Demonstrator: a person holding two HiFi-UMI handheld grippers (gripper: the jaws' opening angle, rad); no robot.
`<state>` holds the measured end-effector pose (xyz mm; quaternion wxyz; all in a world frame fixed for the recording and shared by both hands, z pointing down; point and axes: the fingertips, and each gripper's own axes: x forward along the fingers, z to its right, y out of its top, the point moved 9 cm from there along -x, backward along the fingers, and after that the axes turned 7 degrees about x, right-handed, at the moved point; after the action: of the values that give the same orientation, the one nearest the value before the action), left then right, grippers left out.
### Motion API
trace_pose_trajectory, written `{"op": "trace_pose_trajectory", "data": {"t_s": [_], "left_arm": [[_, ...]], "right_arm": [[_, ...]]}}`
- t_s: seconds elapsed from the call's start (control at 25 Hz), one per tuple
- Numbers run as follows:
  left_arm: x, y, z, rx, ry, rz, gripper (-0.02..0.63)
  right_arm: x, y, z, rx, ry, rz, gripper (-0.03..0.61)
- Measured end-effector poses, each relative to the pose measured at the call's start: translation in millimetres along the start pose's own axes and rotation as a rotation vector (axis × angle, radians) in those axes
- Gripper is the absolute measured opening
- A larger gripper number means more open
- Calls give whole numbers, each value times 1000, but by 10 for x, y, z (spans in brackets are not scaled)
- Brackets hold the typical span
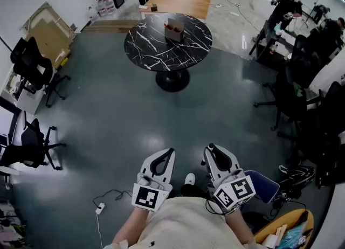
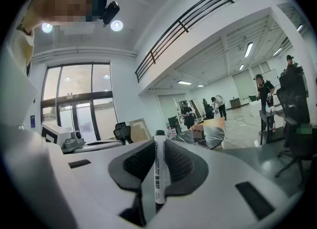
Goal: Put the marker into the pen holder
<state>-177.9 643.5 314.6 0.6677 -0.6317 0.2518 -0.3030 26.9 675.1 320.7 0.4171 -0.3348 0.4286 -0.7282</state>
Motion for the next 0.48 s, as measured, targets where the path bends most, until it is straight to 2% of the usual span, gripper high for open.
{"op": "trace_pose_trajectory", "data": {"t_s": [0.24, 0.48], "left_arm": [[277, -13, 281, -11, 34, -6, 12], [551, -121, 532, -17, 3, -29, 12]], "right_arm": [[-131, 130, 352, -13, 17, -17, 78], [-198, 150, 685, 10, -11, -29, 78]]}}
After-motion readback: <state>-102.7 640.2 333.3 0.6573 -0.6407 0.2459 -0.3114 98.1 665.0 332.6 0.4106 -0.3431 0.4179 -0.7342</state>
